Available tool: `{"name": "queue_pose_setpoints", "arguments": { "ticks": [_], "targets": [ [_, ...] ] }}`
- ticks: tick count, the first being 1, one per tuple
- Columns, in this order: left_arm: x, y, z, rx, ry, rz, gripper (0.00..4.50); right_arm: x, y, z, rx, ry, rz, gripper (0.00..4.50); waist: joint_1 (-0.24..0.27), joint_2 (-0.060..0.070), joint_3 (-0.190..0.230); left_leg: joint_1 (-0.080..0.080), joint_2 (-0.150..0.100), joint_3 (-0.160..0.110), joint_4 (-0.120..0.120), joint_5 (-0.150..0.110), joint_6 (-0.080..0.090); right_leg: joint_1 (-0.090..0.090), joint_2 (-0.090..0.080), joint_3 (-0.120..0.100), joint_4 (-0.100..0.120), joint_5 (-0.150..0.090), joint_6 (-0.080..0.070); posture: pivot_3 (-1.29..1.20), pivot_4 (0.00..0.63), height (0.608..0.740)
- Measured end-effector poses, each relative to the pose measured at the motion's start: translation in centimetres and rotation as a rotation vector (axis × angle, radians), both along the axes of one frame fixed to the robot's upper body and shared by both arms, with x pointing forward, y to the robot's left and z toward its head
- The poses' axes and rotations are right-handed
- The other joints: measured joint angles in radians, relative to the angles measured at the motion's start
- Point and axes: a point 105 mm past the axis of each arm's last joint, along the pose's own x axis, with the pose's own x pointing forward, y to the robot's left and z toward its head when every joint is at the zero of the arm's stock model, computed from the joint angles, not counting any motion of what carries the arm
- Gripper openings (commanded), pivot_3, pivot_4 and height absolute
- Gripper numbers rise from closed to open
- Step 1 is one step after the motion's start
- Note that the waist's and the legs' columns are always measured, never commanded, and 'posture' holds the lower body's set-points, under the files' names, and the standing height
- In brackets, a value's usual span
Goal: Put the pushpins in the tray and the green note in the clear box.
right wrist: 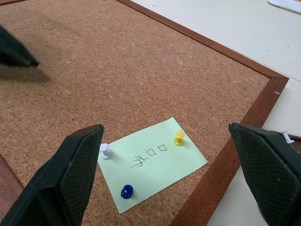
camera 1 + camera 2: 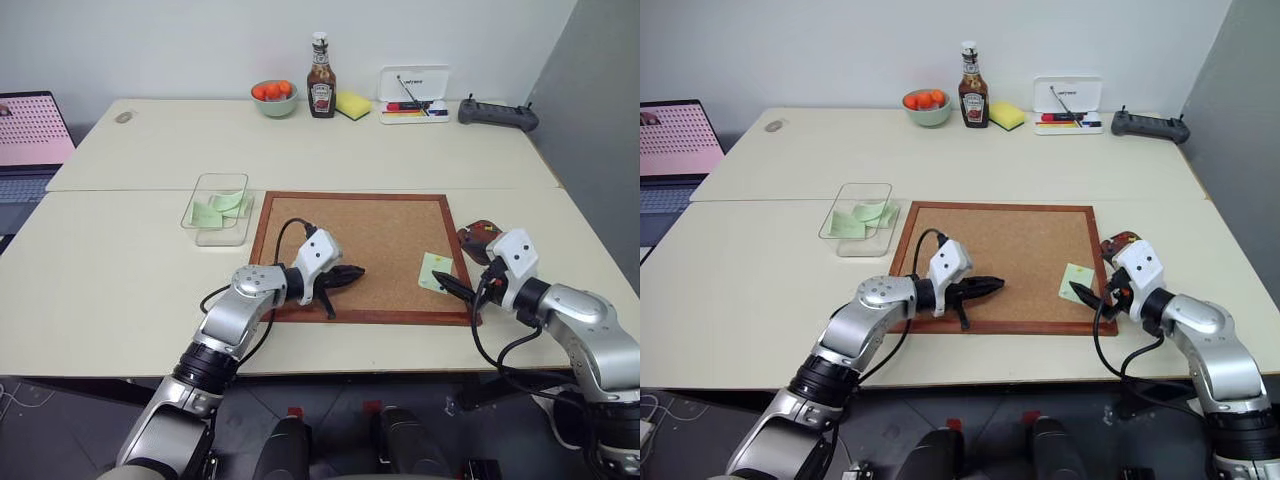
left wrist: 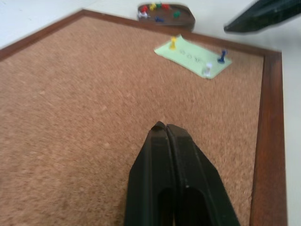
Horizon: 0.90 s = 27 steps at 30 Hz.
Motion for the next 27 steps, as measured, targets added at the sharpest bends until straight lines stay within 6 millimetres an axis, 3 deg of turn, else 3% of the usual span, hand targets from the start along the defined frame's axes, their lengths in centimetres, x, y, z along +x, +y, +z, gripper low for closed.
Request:
{"name": "queue_pose_setpoints", "arguments": {
  "ticks": [2,10,15,27],
  "targets": [
    [0.0,-0.2,-0.9,0.007,0.024,-0.006,0.02,0.6,-0.2,0.2,0.004,0.012,-0.015,4.50,0.001,0.000,0.000,0.000,0.000,0.000,0.000,0.000,0.000,0.000,0.000,0.000,0.000,0.000,0.000,0.00,0.150,0.740],
    [0.1,-0.3,-1.0,0.001,0.017,-0.013,0.02,2.7,-0.5,-0.9,-0.046,0.075,-0.033,4.50,0.002,0.000,0.000,0.001,0.000,0.000,0.000,0.000,0.000,0.002,0.000,0.000,0.000,0.000,0.000,0.00,0.150,0.740],
    [-0.1,-0.3,-1.0,0.003,0.013,-0.014,0.00,3.1,-1.0,-2.3,-0.084,0.113,-0.040,3.53,0.002,0.001,0.000,0.001,0.000,0.000,0.000,0.000,0.000,0.002,0.000,0.000,0.000,0.000,0.000,0.00,0.150,0.740],
    [-0.4,-0.5,-1.1,-0.003,0.014,-0.015,0.00,4.2,-0.2,-2.6,-0.134,0.086,-0.003,1.12,0.001,0.001,0.000,0.002,0.000,0.000,0.000,0.000,0.000,0.002,0.000,0.000,0.000,0.000,0.000,0.00,0.150,0.740]
  ]
}}
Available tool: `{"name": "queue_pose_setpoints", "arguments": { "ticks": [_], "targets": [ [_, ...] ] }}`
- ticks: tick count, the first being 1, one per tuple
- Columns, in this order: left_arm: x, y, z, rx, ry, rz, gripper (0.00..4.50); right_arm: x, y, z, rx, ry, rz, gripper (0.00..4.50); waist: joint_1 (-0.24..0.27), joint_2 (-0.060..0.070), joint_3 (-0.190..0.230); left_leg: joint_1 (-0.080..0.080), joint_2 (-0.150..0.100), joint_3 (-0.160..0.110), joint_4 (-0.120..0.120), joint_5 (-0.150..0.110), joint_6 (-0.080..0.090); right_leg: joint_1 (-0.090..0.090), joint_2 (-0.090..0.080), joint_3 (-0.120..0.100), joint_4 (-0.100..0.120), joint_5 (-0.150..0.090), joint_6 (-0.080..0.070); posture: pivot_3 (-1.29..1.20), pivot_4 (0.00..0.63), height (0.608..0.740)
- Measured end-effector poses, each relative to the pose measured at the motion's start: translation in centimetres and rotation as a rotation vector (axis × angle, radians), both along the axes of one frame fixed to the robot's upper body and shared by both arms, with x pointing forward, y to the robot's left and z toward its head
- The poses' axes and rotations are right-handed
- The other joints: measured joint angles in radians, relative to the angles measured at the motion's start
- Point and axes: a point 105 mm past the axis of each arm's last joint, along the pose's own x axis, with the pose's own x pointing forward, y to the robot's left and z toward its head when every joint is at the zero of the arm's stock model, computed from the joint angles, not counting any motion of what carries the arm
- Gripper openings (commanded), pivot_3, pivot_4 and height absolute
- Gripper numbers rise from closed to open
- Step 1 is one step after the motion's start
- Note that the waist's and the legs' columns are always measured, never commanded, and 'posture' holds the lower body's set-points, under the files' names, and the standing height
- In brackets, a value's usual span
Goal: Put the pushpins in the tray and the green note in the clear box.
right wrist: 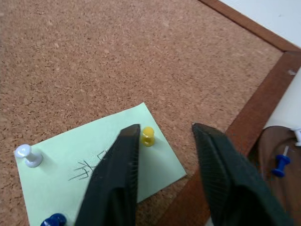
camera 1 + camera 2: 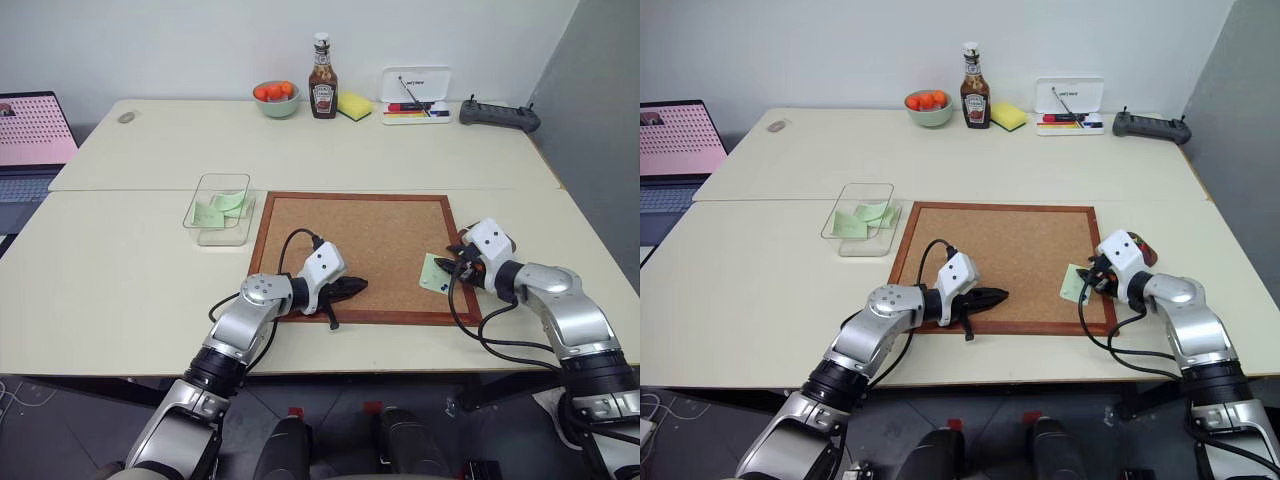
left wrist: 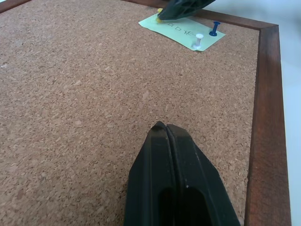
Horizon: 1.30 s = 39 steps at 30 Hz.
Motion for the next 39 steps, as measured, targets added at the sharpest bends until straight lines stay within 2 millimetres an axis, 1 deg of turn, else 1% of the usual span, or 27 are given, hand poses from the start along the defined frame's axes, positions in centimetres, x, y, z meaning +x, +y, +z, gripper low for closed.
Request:
{"name": "queue_pose_setpoints", "arguments": {
  "ticks": [4,6,18,19,23,30,34,37,38,39],
  "targets": [
    [0.0,-0.1,0.0,-0.002,0.001,-0.001,0.00,0.0,0.2,-0.2,0.004,0.003,0.016,0.30,0.000,0.000,0.000,0.000,0.000,0.000,0.000,0.000,0.000,0.000,0.000,0.000,0.000,0.000,0.000,0.00,0.150,0.740],
    [0.0,-0.1,0.0,-0.001,0.002,-0.002,0.00,0.1,0.3,-0.2,0.003,0.002,0.021,0.02,0.000,0.000,0.000,0.000,0.000,0.000,0.000,0.000,0.000,0.000,0.000,0.000,0.000,0.000,0.000,0.00,0.150,0.740],
    [-0.4,-0.1,-0.3,0.002,0.006,-0.013,0.00,-0.3,0.4,0.1,0.036,0.005,0.042,0.02,0.000,0.000,0.000,0.000,0.000,0.000,0.000,0.000,0.000,0.000,0.000,0.000,0.000,0.000,0.000,0.00,0.150,0.740],
    [-0.4,-0.1,-0.3,0.004,0.007,-0.014,0.00,-0.3,0.4,0.3,0.044,0.000,0.043,0.02,0.000,0.000,0.000,0.000,0.000,0.000,0.000,0.000,0.000,0.000,0.000,0.000,0.000,0.000,0.000,0.00,0.150,0.740],
    [-0.8,-0.2,-0.4,0.013,0.012,-0.026,0.00,-0.5,1.0,2.2,0.074,-0.065,0.069,0.02,-0.001,0.000,0.000,0.003,0.000,0.000,0.000,0.000,0.000,0.002,0.000,0.000,0.000,0.000,0.000,0.00,0.150,0.740],
    [-1.0,-0.1,-0.5,0.019,0.012,-0.032,0.00,-0.8,1.1,2.3,0.100,-0.056,0.069,0.02,-0.001,0.001,0.000,0.003,0.000,0.000,-0.001,0.000,0.000,0.002,0.000,0.000,0.000,0.000,0.000,0.00,0.150,0.740],
    [-1.1,-0.2,-0.5,0.018,0.014,-0.035,0.00,-0.5,-0.5,3.0,0.081,-0.086,0.002,0.02,-0.001,0.001,0.000,0.003,0.000,0.000,-0.001,0.000,0.000,0.002,0.000,0.000,0.000,0.000,0.000,0.00,0.150,0.740],
    [-1.2,-0.2,-0.5,0.021,0.012,-0.040,0.00,0.1,-2.4,3.1,0.015,-0.103,-0.067,0.02,-0.001,0.001,-0.001,0.003,0.000,0.000,-0.001,0.000,0.000,0.002,0.000,0.000,0.000,0.000,0.000,0.00,0.150,0.740],
    [-1.2,-0.1,-0.6,0.023,0.011,-0.042,0.00,0.3,-3.5,3.1,-0.027,-0.112,-0.106,0.02,-0.001,0.002,-0.001,0.003,0.000,0.001,-0.001,0.000,0.000,0.002,0.000,0.000,0.000,0.000,0.000,0.00,0.150,0.740],
    [-1.2,0.0,-0.6,0.026,0.011,-0.044,0.00,0.4,-4.0,3.1,-0.041,-0.120,-0.123,0.02,-0.002,0.002,-0.001,0.003,0.000,0.001,-0.001,0.000,0.000,0.002,0.000,0.000,0.000,0.000,0.000,0.00,0.150,0.740]
  ]
}}
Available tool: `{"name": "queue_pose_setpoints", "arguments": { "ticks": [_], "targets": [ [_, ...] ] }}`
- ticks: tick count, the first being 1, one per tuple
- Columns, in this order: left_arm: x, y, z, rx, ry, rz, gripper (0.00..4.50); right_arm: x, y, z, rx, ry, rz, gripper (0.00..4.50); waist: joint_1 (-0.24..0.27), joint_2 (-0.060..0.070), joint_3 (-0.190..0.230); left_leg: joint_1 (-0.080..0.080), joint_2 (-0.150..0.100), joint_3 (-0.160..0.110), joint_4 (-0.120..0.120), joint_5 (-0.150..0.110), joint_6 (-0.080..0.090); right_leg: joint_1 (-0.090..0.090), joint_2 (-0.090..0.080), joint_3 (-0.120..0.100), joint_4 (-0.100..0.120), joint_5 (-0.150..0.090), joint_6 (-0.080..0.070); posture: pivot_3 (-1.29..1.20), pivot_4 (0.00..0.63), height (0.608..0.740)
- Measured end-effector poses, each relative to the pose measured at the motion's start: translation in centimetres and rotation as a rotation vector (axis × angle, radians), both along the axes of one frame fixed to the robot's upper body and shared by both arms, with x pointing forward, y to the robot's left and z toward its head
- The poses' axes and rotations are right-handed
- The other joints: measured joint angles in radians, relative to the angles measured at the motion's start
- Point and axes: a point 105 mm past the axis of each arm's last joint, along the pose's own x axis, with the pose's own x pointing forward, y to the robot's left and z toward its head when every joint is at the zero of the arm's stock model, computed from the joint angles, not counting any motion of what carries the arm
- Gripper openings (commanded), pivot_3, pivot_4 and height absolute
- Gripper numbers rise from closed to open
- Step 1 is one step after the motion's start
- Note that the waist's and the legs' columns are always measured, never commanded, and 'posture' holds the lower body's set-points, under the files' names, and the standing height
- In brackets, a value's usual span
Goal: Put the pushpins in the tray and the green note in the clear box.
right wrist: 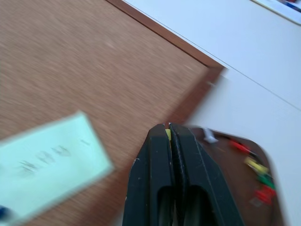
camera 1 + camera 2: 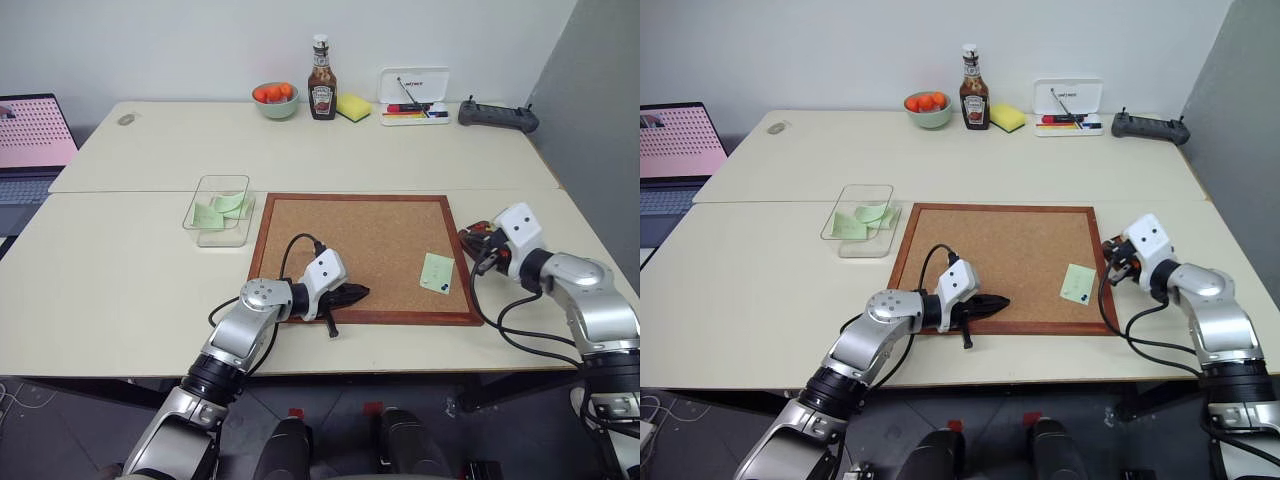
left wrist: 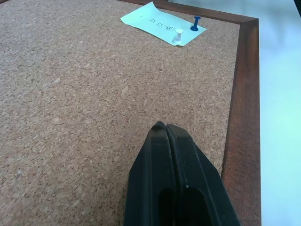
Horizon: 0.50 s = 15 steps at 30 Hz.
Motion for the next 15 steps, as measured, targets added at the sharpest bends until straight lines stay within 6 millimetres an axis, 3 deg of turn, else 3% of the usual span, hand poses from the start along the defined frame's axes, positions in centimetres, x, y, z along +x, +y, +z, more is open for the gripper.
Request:
{"name": "queue_pose_setpoints", "arguments": {
  "ticks": [3,7,15],
  "targets": [
    [-0.1,-0.1,0.0,0.002,0.000,-0.009,0.00,0.9,-1.5,-0.3,-0.143,-0.041,-0.063,0.02,0.000,0.001,-0.001,0.000,0.000,0.001,0.000,0.000,0.000,0.000,0.000,0.000,0.000,0.000,0.000,0.00,0.150,0.740],
    [-0.2,-0.1,0.0,0.003,-0.001,-0.011,0.00,1.8,-2.1,-0.8,-0.266,-0.072,-0.075,0.02,0.000,0.001,-0.001,0.000,0.000,0.001,0.000,0.000,0.000,0.000,0.000,0.001,0.000,0.000,0.000,0.00,0.150,0.740],
    [-0.5,-0.1,-0.1,0.004,-0.006,-0.016,0.00,2.4,-3.3,-1.5,-0.371,-0.091,-0.102,1.65,0.001,0.001,-0.001,0.000,0.000,0.001,0.000,0.000,0.000,0.000,0.000,0.001,0.000,0.000,0.000,0.00,0.150,0.740]
  ]
}}
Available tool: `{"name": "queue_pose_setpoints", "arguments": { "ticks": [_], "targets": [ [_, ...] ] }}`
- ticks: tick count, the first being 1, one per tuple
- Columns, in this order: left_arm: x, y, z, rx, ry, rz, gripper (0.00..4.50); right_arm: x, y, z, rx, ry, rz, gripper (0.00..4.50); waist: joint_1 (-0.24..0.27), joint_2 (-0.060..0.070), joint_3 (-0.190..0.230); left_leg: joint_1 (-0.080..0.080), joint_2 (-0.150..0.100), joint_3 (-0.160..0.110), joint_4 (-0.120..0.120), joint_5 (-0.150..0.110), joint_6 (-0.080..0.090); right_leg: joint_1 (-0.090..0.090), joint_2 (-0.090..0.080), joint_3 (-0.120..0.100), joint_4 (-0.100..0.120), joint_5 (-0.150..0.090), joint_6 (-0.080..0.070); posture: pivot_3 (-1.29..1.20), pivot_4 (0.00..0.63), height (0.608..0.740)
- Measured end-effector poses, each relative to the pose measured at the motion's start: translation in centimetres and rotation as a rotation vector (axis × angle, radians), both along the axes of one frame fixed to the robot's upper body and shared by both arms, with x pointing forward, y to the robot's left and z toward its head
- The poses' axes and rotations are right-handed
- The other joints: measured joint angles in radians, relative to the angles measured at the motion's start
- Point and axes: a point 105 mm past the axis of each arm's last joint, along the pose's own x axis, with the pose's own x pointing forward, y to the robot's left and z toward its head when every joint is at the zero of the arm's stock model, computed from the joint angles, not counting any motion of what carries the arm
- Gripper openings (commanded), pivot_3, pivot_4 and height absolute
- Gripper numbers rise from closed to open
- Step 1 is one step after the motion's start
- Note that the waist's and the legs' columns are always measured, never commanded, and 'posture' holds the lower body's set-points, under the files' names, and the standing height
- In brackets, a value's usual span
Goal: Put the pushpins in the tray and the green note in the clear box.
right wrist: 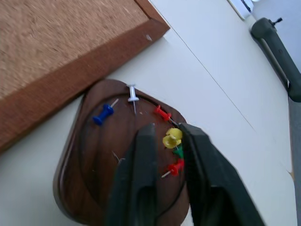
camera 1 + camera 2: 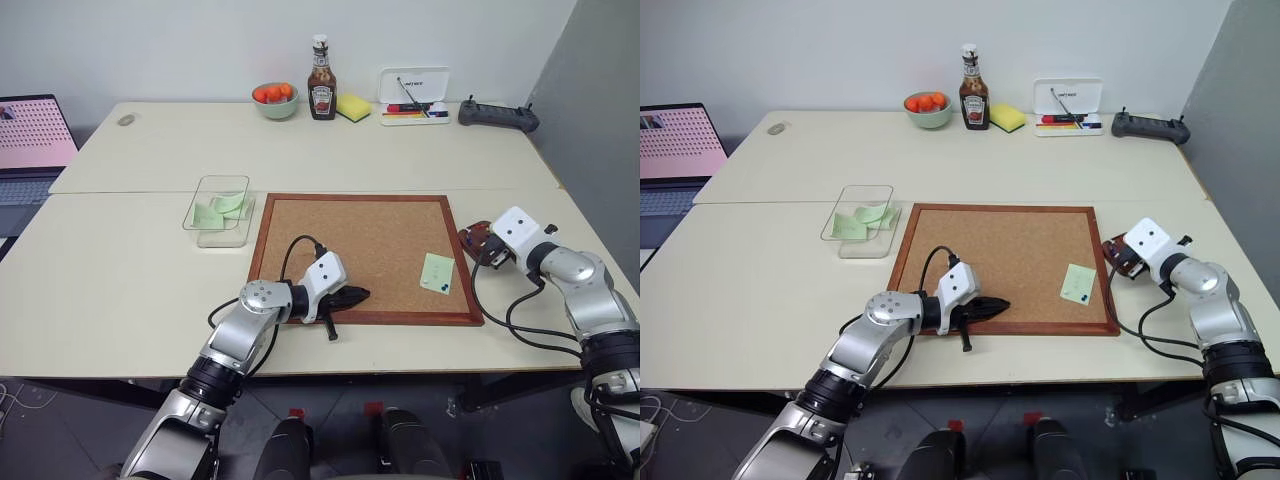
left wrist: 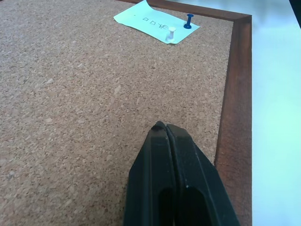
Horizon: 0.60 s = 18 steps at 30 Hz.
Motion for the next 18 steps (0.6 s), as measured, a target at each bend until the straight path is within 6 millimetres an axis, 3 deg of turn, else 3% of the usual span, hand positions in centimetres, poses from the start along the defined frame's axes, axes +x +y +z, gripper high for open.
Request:
{"name": "queue_pose_setpoints", "arguments": {
  "ticks": [12,18],
  "targets": [
    [-0.11,-0.02,-0.02,0.004,-0.005,-0.002,0.00,-0.02,-0.23,-0.17,0.013,0.010,-0.016,4.05,0.000,0.000,0.000,0.000,0.000,0.000,0.000,0.000,0.000,0.000,0.000,0.000,0.000,0.000,0.000,0.00,0.150,0.740],
    [-0.11,-0.06,-0.02,0.005,-0.006,-0.002,0.00,0.02,-0.41,0.24,0.026,-0.008,-0.026,4.05,0.000,0.000,0.000,0.000,0.000,0.000,0.000,0.000,0.000,0.000,0.000,0.000,0.000,0.000,0.000,0.00,0.150,0.740]
  ]
}}
